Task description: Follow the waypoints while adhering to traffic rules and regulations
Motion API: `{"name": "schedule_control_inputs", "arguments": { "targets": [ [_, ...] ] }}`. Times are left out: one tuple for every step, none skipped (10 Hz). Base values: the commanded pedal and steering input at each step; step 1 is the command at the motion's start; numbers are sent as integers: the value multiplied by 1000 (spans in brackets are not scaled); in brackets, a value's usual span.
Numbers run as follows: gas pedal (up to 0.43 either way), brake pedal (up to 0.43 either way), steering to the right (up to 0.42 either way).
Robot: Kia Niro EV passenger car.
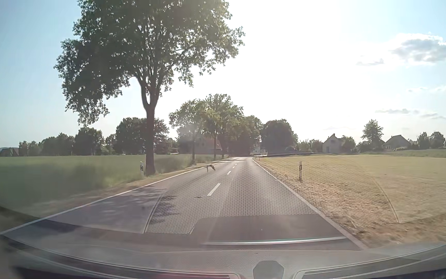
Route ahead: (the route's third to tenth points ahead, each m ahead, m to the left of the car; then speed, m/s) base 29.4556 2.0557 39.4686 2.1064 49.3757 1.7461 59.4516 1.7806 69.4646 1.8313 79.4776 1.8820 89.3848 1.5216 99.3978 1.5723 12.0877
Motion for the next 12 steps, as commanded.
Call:
{"name": "schedule_control_inputs", "arguments": {
  "targets": [
    [370,6,3],
    [358,6,2],
    [358,6,2],
    [358,6,2],
    [358,6,2],
    [331,6,1],
    [331,6,1],
    [319,6,0],
    [319,6,0],
    [319,6,0],
    [319,6,-1],
    [319,6,-1]
  ]
}}
